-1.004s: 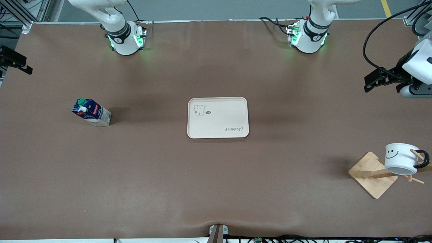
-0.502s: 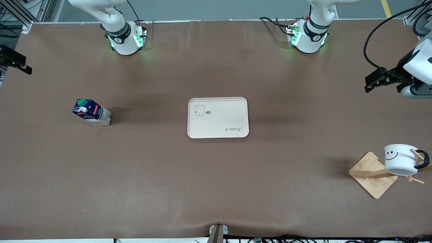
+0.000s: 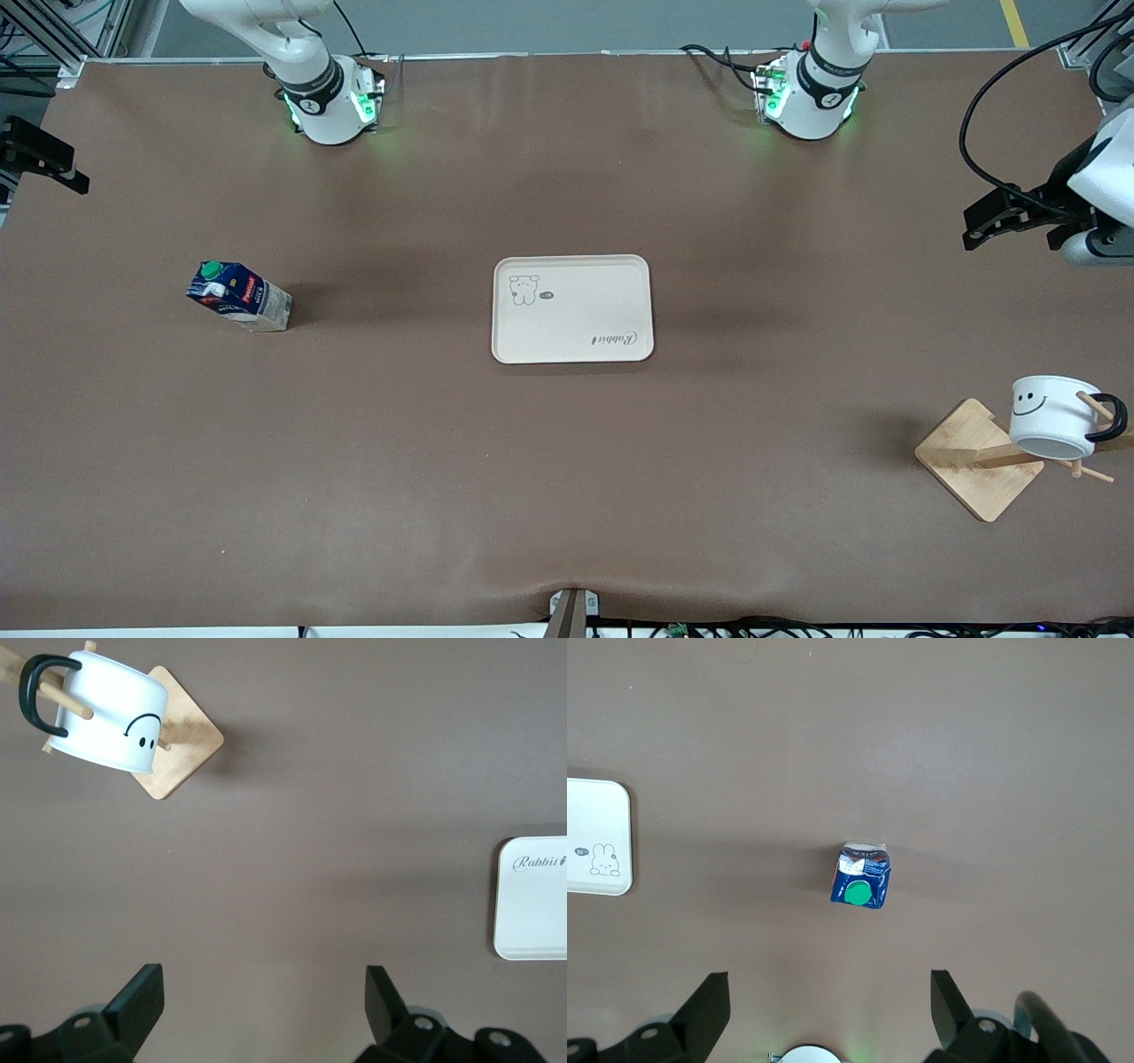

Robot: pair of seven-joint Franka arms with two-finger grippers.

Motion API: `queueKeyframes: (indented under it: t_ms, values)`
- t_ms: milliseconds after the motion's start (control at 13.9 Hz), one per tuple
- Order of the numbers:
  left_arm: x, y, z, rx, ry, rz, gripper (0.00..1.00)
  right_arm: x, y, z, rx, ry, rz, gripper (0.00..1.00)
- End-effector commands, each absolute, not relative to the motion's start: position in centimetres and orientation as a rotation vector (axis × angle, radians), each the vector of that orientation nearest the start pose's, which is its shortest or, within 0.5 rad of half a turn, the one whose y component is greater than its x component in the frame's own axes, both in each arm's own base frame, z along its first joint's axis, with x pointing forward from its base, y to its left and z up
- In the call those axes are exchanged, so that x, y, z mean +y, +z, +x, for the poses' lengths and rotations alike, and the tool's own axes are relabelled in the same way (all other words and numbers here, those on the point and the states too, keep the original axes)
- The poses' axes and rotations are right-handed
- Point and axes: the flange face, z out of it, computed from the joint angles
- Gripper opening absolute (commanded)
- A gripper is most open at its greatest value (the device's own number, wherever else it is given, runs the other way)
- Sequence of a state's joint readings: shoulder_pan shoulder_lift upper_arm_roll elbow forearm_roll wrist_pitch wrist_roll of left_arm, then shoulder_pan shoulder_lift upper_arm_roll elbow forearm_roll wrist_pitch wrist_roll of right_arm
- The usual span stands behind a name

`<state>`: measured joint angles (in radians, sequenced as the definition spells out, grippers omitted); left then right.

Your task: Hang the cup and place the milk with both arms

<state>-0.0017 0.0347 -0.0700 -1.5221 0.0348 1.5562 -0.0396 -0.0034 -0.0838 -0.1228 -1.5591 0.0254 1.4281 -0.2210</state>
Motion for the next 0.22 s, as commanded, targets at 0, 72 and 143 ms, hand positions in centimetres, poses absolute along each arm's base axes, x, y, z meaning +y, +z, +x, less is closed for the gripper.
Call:
queueKeyframes:
  t_ms: [0,72,143]
  values:
    - [-3.94,63.2,56.73,0.055,-0.01,-3.108,1.0,-6.21,66.68,50.63,-0.142,0.068,-3.093,1.0]
    - [-3.85,63.2,56.73,0.058,-0.01,-3.108,1.0,-6.22,66.68,50.63,-0.142,0.068,-3.093,1.0]
    - [-3.68,63.22,56.76,0.053,-0.013,-3.108,1.0,-6.14,66.77,50.65,-0.142,0.064,-3.094,1.0]
